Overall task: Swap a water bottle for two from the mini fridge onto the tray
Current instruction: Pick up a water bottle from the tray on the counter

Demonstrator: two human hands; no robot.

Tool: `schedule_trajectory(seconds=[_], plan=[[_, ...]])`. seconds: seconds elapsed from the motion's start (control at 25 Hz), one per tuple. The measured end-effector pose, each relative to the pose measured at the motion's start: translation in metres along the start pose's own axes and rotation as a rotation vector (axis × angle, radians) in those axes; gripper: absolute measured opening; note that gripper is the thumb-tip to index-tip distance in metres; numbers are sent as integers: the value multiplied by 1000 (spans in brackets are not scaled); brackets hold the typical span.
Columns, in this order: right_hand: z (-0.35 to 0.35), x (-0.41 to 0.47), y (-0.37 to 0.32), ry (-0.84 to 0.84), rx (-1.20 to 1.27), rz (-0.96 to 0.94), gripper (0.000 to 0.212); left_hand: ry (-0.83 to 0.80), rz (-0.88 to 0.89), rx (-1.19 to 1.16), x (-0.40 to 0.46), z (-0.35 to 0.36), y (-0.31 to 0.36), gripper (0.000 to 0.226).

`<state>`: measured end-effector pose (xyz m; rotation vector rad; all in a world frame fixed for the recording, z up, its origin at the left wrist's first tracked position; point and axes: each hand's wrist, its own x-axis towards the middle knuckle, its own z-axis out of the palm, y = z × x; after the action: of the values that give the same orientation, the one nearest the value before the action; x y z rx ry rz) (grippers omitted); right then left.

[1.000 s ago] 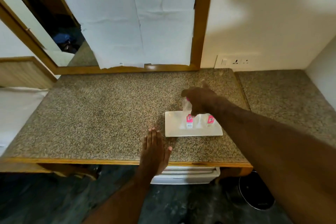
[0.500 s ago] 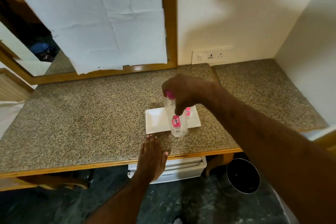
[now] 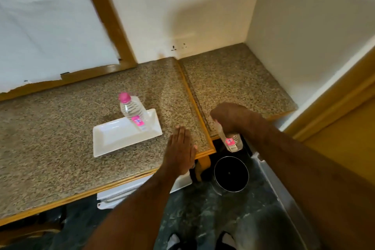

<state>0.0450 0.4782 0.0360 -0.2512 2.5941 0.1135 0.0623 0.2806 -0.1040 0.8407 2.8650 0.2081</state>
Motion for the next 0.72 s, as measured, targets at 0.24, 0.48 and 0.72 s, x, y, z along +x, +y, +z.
schedule_trajectory(seconds=[0.24,0.48,0.72], plan=[[152,43,56,-17,294,74,39,67,-57,16,70,20,13,68],[280,83,52,-8,393,142,43,105,-72,40,75,33,8,69],[351,111,41,-78,427,163,52,149,-77,57,75,39,7,70]])
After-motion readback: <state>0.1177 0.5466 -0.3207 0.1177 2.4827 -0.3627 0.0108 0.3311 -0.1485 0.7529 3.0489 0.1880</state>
